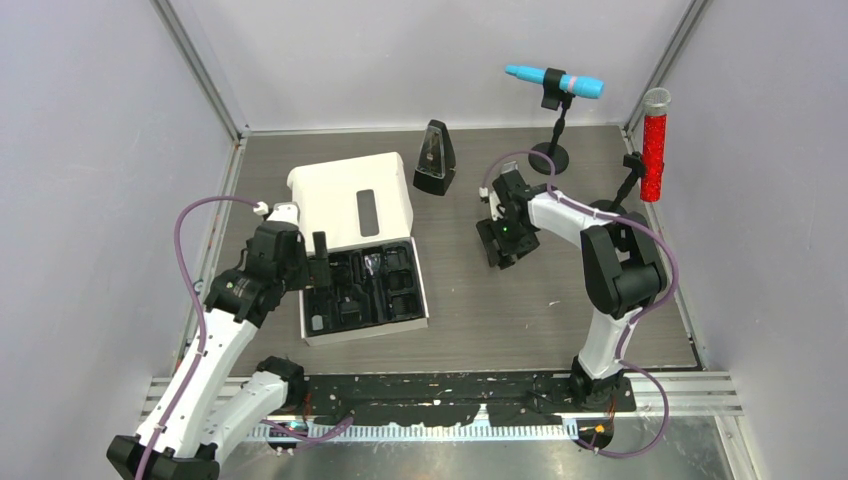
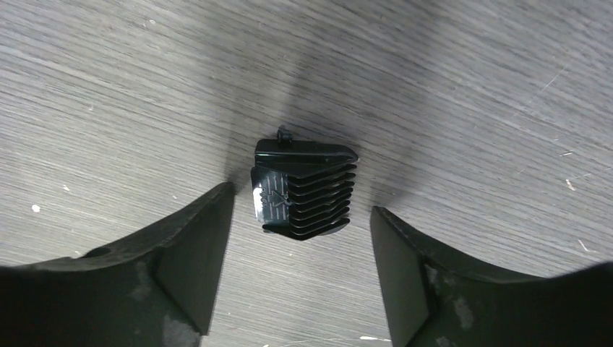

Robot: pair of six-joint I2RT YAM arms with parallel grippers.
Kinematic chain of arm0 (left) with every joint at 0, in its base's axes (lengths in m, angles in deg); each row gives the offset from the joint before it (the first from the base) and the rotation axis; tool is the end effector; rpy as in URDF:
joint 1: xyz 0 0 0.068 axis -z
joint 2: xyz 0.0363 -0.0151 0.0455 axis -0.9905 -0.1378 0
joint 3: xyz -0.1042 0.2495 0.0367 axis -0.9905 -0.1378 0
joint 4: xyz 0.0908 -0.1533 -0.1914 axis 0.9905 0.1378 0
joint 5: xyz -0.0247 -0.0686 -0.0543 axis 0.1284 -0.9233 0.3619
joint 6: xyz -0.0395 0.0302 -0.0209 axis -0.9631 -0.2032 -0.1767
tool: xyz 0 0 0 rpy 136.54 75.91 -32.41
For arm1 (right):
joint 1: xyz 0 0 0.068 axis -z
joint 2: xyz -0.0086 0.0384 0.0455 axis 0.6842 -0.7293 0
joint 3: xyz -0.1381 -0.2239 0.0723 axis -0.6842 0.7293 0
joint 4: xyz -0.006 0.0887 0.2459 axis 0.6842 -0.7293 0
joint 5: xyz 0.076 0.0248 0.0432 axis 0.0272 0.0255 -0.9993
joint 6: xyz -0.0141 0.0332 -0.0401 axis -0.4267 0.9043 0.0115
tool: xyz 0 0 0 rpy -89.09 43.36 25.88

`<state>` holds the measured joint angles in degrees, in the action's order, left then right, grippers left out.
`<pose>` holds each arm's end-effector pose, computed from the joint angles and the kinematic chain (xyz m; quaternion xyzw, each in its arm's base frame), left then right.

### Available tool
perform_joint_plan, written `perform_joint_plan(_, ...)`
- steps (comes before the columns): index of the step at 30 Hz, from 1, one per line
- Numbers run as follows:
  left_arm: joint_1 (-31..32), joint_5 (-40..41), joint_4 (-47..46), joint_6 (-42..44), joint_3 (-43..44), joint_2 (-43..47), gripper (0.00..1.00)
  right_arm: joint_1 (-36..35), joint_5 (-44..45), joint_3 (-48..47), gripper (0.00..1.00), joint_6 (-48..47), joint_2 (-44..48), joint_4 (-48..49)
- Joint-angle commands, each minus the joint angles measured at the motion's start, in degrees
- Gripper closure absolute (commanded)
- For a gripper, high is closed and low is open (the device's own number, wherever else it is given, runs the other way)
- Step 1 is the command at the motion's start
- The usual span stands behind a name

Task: Sort the hair-cutting tools

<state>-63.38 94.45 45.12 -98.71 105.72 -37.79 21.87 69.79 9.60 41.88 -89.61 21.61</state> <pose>0.1453 -0.0393 0.3052 -0.0645 0.9179 -0.0077 0.3915 0.3272 0.1291 0.1669 -0.2089 0.9695 0.0399 0.1216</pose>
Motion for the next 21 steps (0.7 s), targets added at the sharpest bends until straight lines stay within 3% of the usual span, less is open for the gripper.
perform_joint_plan(1, 0.1, -0.5, -1.9, 0.9, -0.1, -0.1, 0.0, 0.0, -2.4, -2.2, 0.3, -0.4, -0.4, -0.3)
perform_joint_plan(13, 0.1, -1.2, -2.0, 0.9, -0.1, -0.9, 0.0, -2.1, 2.1, -2.5, 0.44, 1.4, -0.5, -0.2)
perform_joint_plan(21, 0.1, -1.2, -2.0, 1.0, -0.1, -1.1, 0.0, -3.6, 5.7, -4.2, 0.44, 1.8, -2.0, -0.7)
